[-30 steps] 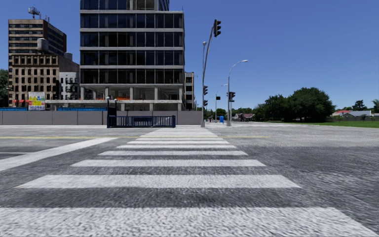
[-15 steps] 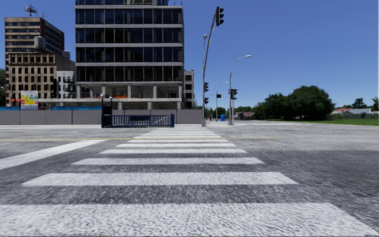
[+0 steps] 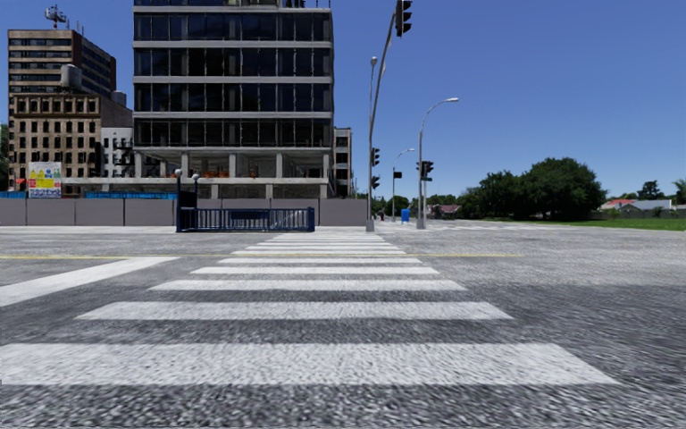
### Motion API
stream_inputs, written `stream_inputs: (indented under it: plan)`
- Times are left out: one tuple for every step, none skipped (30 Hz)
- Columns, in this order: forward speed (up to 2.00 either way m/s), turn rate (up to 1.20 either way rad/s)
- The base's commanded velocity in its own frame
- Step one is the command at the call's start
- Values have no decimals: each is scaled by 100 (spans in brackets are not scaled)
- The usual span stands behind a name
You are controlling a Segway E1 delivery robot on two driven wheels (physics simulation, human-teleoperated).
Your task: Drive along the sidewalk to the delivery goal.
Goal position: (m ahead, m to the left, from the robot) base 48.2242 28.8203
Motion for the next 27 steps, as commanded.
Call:
stream_inputs:
  plan:
    - [200,0]
    - [200,0]
    - [200,0]
    - [200,0]
    - [200,0]
    - [200,0]
    - [200,0]
    - [200,0]
    - [200,0]
    - [200,0]
    - [200,0]
    - [200,0]
    - [200,0]
    - [200,0]
    - [200,0]
    - [200,0]
    - [200,0]
    - [200,0]
    - [200,0]
    - [200,0]
    - [200,0]
    - [200,0]
    - [200,0]
    - [200,0]
    - [200,0]
    - [200,0]
    - [200,0]
